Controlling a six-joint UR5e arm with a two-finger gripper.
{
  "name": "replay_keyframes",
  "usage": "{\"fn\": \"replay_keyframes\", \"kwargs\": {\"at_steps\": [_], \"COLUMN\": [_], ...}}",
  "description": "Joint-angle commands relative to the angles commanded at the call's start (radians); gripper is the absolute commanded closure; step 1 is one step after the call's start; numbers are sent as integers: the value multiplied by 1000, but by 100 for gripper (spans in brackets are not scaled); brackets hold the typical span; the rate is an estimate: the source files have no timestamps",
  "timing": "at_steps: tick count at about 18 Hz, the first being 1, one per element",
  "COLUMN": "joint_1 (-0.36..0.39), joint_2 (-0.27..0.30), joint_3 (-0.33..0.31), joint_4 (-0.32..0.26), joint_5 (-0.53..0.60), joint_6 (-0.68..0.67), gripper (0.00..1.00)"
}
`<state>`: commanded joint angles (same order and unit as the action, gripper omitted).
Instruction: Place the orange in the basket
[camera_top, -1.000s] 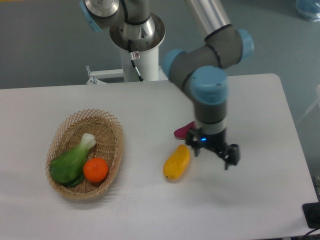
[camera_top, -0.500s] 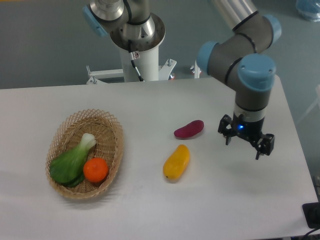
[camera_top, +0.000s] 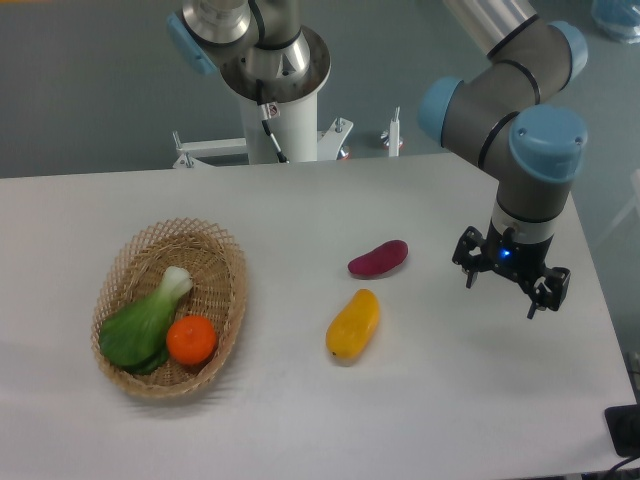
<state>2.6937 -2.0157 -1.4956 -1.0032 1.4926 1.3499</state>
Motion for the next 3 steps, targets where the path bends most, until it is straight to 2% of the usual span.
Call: {"fn": "replay_keyframes", "kwargs": {"at_steps": [3], "joint_1": [0], "joint_2": [0], "joint_3": [-2], "joint_4": [2], "joint_5": [3], "joint_6": [-2], "gripper": [0]}}
